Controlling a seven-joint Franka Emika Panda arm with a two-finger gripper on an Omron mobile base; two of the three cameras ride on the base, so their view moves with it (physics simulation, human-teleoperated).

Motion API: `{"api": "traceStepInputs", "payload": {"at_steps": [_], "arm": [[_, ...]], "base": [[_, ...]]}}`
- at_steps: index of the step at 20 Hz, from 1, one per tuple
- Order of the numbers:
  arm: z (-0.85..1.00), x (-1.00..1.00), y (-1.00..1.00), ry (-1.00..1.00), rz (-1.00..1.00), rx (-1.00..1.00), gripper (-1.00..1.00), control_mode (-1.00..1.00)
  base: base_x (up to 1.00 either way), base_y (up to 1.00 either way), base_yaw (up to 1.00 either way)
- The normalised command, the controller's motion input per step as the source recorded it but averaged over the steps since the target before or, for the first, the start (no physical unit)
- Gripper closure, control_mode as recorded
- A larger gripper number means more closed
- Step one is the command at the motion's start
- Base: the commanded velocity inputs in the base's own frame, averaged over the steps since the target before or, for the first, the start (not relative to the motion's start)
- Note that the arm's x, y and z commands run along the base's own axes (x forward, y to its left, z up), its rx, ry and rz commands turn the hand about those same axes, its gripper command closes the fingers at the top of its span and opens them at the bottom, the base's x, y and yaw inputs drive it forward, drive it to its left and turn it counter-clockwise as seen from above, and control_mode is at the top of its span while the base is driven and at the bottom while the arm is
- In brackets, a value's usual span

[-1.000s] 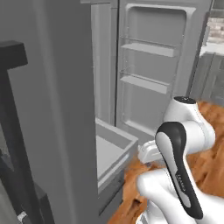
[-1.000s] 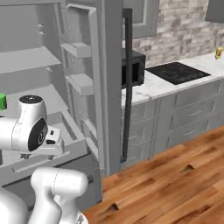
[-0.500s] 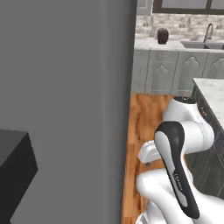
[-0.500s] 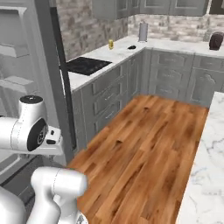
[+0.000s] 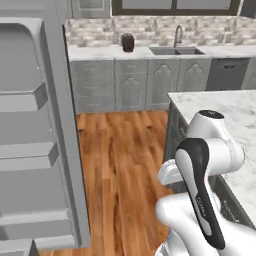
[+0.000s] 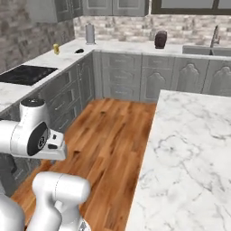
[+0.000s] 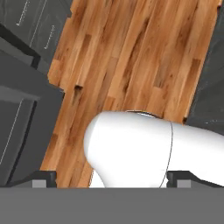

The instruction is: Place the lime and eggplant inside the fridge drawer. Close the drawer after placing the vegetables.

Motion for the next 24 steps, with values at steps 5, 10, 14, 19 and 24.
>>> {"api": "traceStepInputs", "payload": {"at_steps": [5, 10, 14, 19, 24], "arm": [[0.00, 0.00, 0.00, 0.00, 0.00, 0.00, -1.00, 1.00], [0.00, 0.00, 0.00, 0.00, 0.00, 0.00, -1.00, 1.00], [0.00, 0.00, 0.00, 0.00, 0.00, 0.00, -1.00, 1.00], [0.00, 0.00, 0.00, 0.00, 0.00, 0.00, -1.00, 1.00], [0.00, 0.00, 0.00, 0.00, 0.00, 0.00, -1.00, 1.00]], "base": [[1.00, 0.17, 0.03], [1.00, 0.30, 0.08], [1.00, 0.21, 0.14], [1.00, 0.10, 0.15], [1.00, 0.29, 0.07]]}}
